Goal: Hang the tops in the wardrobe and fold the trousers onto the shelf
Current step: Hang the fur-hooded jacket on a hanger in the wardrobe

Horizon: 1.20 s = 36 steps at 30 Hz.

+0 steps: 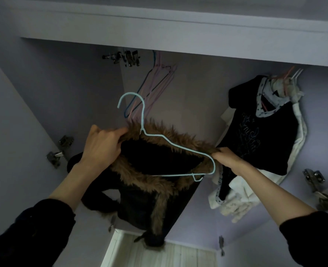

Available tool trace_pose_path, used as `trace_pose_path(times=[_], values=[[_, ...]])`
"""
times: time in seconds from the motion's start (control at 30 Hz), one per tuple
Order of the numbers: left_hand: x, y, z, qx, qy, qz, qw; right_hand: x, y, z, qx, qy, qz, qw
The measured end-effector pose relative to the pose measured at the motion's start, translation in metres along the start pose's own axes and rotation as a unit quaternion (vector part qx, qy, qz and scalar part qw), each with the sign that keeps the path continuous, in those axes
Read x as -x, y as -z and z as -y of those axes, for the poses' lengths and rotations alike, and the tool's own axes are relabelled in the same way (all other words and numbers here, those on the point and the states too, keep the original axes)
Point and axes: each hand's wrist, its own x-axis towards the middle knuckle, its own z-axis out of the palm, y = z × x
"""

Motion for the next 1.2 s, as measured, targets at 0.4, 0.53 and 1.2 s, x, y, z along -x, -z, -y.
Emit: trace_pose_path(times=[0.4, 0.53, 1.2], values=[[0.000, -0.002, 0.000, -0.016, 0.081, 0.021, 0.996, -0.002, 0.003, -0.013, 0.003, 0.004, 0.094, 0.996], [0.005, -0.007, -0.002, -0.054, 0.087, 0.043, 0.994, -0.008, 0.009, -0.018, -0.016, -0.035, 0.094, 0.995], [0.007, -0.013, 0.018, -0.091, 0.136, 0.082, 0.983, 0.000, 0.017, 0.017, -0.006, -0.019, 0.143, 0.990]])
